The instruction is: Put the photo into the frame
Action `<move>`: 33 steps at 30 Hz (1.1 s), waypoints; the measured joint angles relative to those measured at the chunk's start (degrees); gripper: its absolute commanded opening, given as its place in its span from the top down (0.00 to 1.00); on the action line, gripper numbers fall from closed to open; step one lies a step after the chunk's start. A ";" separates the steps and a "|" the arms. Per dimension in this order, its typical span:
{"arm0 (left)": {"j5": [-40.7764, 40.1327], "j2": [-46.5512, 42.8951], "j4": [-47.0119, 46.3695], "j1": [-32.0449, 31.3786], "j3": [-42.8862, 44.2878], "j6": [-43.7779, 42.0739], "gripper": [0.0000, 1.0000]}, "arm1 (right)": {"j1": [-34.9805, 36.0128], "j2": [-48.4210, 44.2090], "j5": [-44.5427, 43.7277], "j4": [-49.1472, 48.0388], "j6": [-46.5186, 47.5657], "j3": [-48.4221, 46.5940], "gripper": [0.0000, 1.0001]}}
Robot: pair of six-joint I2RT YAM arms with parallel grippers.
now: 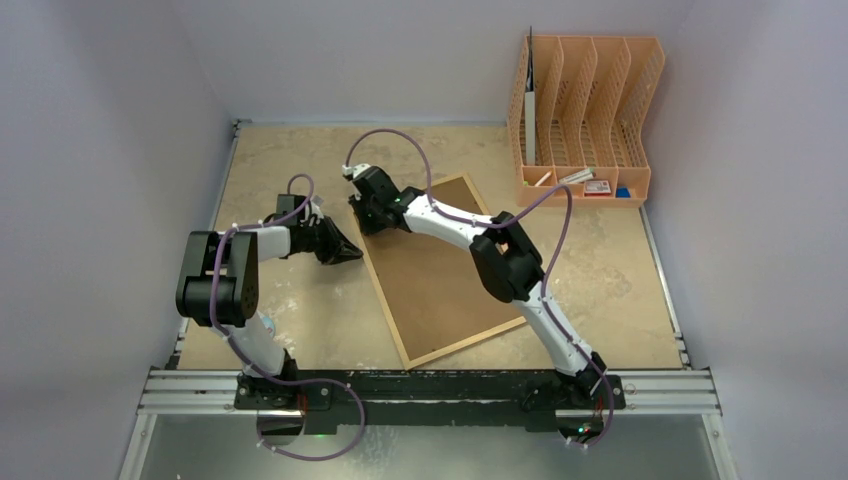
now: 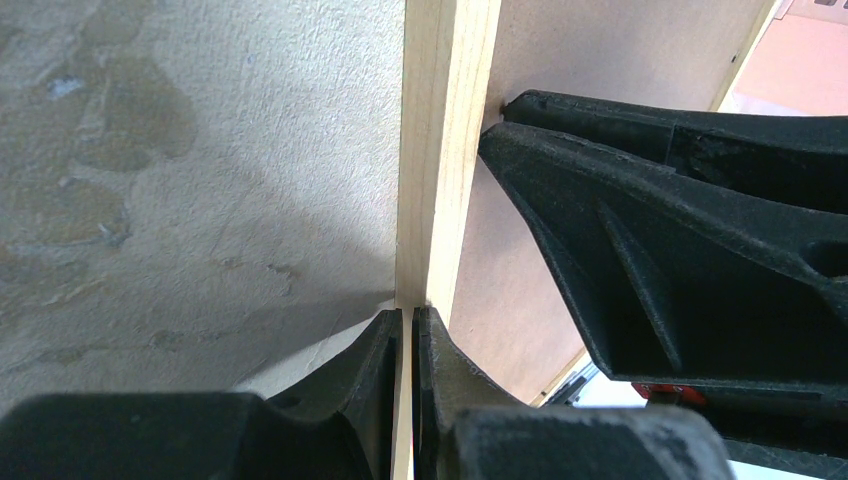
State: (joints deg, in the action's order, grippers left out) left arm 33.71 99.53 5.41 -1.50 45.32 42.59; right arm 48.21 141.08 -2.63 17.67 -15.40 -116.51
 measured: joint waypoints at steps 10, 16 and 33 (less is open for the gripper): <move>0.00 0.00 0.00 0.00 0.00 -0.02 0.89 | 0.09 -2.73 -1.09 -4.46 0.33 3.58 0.63; -0.04 0.02 0.11 0.00 0.07 -0.04 0.89 | 0.07 -0.44 -3.30 1.29 1.62 -2.16 0.57; -0.07 0.07 0.17 0.00 0.11 -0.07 0.89 | -0.04 -1.46 -4.92 -1.95 5.07 1.33 0.40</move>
State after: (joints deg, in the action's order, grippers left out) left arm 33.65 99.59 5.58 -1.50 45.43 42.52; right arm 48.16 139.61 -7.55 15.73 -10.33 -115.18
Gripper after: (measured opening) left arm 0.115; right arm 0.568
